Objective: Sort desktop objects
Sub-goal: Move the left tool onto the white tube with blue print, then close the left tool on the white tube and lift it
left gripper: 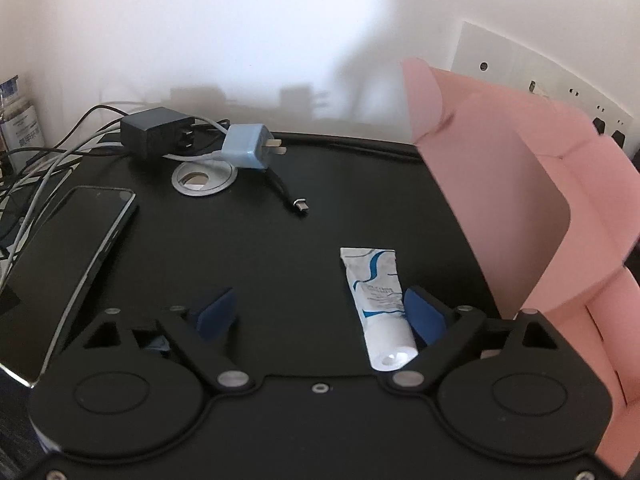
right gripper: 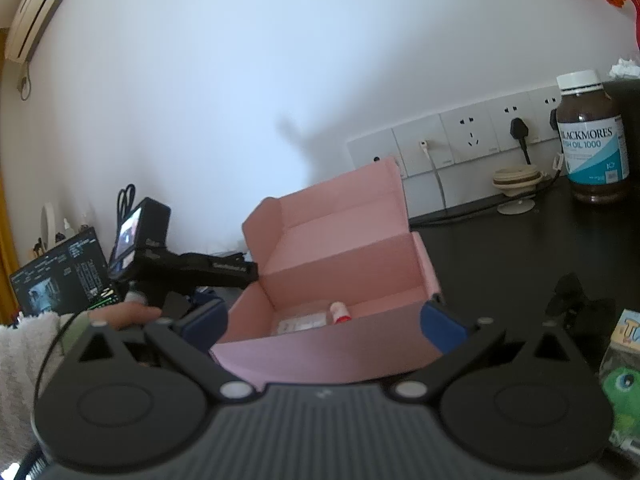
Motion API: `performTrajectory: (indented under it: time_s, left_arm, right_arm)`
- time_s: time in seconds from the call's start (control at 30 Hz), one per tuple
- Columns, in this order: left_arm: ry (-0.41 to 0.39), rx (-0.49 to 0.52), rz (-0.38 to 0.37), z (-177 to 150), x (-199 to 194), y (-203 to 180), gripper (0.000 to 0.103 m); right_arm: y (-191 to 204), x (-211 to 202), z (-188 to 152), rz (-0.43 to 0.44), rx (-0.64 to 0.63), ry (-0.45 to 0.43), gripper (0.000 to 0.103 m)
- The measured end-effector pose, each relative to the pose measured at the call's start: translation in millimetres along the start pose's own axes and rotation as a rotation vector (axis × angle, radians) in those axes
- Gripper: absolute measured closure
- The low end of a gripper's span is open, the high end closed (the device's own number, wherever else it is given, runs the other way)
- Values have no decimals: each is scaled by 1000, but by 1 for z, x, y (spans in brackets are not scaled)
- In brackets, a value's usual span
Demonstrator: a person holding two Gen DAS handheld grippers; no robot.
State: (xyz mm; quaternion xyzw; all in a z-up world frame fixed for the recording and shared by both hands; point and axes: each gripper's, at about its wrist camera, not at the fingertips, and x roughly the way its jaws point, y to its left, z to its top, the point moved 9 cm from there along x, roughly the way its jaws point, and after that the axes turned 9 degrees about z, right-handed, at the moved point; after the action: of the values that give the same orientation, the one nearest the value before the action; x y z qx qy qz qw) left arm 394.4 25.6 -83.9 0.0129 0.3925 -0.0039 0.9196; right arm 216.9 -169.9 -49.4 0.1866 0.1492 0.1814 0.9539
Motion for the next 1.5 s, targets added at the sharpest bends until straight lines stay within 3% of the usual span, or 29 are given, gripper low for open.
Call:
performTrajectory:
  time_s: [0.5, 0.7, 0.77, 0.8, 0.83, 1.03, 1.3, 1.4, 1.5]
  left_arm:
    - [-9, 65, -47, -6, -7, 11, 19]
    - [-42, 92, -55, -7, -2, -4, 46]
    - [-47, 93, -63, -8, -4, -5, 58]
    - [-48, 98, -67, -9, -6, -5, 71]
    - [-48, 110, -63, -11, -7, -5, 74]
    - [-77, 182, 4, -32, -25, 7, 73]
    - [-73, 201, 45, -48, -45, 8, 72]
    - [-72, 178, 47, -53, -51, 10, 72]
    - [-70, 162, 52, -59, -57, 12, 72]
  right_arm:
    - [-4, 3, 0, -3, -2, -2, 1]
    - [-3, 3, 0, -8, -3, -3, 1]
    - [-3, 3, 0, -7, -1, -1, 1]
    - [-3, 3, 0, -7, 0, -1, 1]
    - [-3, 2, 0, -7, 0, -2, 1]
    - [-2, 1, 1, -4, -5, -7, 1]
    - [-3, -4, 2, -18, -6, -30, 1]
    - [-9, -10, 10, -79, -4, -59, 1]
    - [-14, -1, 22, -244, -108, 1, 1]
